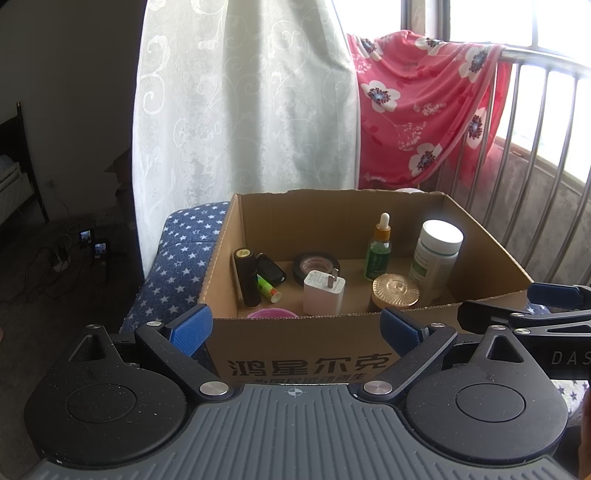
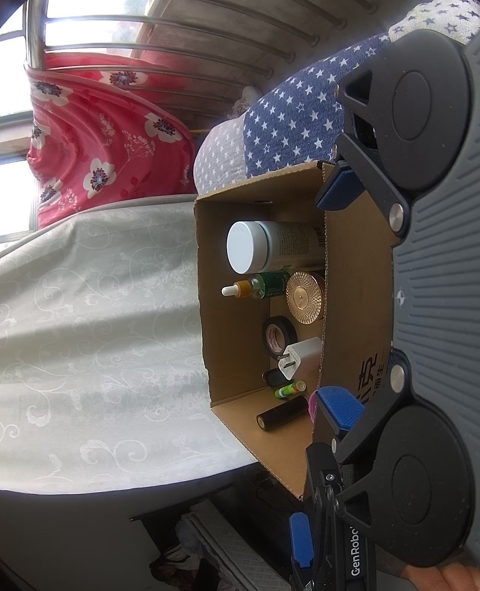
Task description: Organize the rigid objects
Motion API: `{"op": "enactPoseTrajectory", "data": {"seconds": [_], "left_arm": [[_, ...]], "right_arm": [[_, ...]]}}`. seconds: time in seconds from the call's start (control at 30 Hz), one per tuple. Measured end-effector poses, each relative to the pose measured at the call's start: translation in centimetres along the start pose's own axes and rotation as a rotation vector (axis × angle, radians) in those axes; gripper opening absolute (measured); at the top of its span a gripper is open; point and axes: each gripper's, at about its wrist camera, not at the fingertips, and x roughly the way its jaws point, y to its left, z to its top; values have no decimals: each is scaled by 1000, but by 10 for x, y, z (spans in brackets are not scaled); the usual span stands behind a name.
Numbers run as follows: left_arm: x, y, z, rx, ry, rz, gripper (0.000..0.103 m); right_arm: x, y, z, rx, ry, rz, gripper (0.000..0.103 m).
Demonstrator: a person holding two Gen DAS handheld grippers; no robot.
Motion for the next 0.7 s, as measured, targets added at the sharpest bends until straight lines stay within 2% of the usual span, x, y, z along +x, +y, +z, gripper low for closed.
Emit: {"op": "enactPoseTrajectory", "data": {"seconds": [0.7], "left_arm": [[-1, -1, 1, 0, 0, 0, 98]], "right_arm": [[0, 2, 0, 3, 1, 6, 103]]}}
